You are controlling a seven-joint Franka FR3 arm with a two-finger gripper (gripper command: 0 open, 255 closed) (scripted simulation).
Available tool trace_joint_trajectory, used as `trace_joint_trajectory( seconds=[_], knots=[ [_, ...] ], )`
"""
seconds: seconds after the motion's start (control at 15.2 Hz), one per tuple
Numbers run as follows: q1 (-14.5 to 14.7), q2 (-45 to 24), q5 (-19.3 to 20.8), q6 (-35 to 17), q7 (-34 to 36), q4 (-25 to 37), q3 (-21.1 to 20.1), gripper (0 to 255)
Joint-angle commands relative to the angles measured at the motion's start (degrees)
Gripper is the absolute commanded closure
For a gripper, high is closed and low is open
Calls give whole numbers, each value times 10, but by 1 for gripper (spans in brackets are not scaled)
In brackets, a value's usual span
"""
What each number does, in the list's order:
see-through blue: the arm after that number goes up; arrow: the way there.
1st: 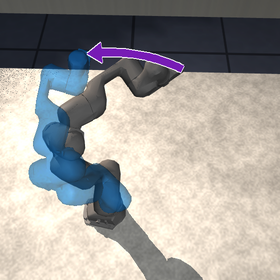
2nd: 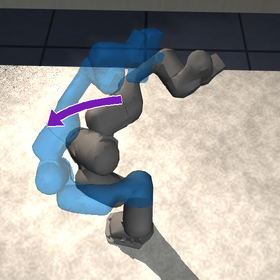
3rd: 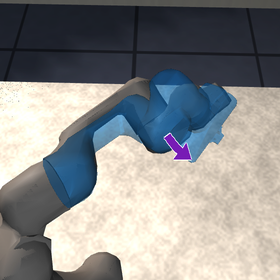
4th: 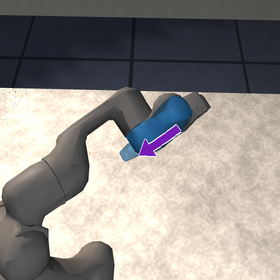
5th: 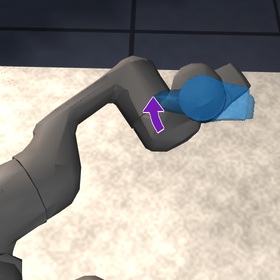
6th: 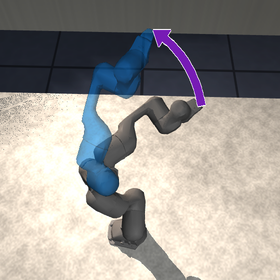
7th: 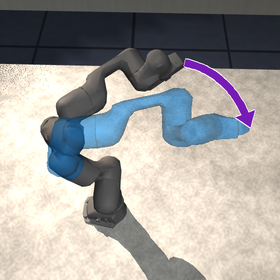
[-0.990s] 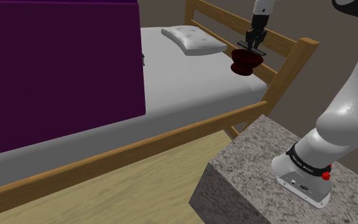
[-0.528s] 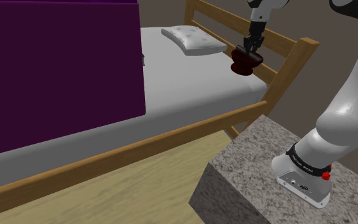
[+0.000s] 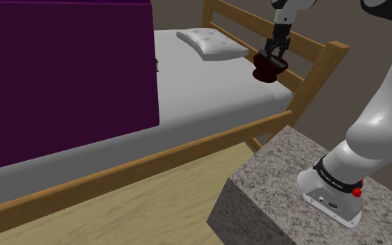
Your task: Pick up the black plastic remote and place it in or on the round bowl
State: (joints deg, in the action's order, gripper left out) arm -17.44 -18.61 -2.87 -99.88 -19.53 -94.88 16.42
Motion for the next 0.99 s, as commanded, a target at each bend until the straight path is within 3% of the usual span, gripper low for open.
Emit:
trace_joint_trajectory(
  seconds=[0.0, 0.13, 0.4, 0.92],
  knots=[
    [0, 0, 0, 0, 0, 0, 0, 0],
    [0, 0, 0, 0, 0, 0, 0, 0],
    [-4, -10, -2, 76, -1, 86, 1, 0],
    [-4, -10, -2, 76, -1, 86, 1, 0]
  ],
)
